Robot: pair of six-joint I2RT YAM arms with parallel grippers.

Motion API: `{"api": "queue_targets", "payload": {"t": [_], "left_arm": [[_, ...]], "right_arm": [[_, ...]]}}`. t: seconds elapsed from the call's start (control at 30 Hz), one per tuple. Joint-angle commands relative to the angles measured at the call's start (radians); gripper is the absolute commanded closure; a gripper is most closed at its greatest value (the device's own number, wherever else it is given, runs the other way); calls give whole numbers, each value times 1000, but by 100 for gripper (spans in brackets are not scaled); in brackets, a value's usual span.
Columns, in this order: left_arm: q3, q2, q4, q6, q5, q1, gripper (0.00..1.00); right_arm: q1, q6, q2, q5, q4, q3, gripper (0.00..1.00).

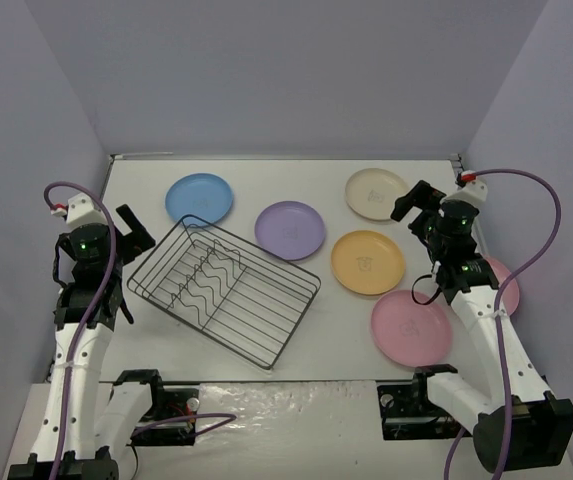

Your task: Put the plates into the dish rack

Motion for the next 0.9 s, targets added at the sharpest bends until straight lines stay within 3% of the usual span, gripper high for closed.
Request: {"api": "queue_targets", "payload": {"t": [0.0,0.47,0.63,0.87], "left_arm": [[42,-17,34,-7,3,-4,3],[35,32,52,-6,7,-2,3],[46,56,43,-9,19,-2,3],[41,53,45,-13,17,2,3]], "right_arm": [[-9,21,20,116,36,21,0],[-78,-215,468,-149,-69,166,0],[-166,-223,624,-289,-88,188,0],[-170,-237,718,-315,-84,187,4]]}}
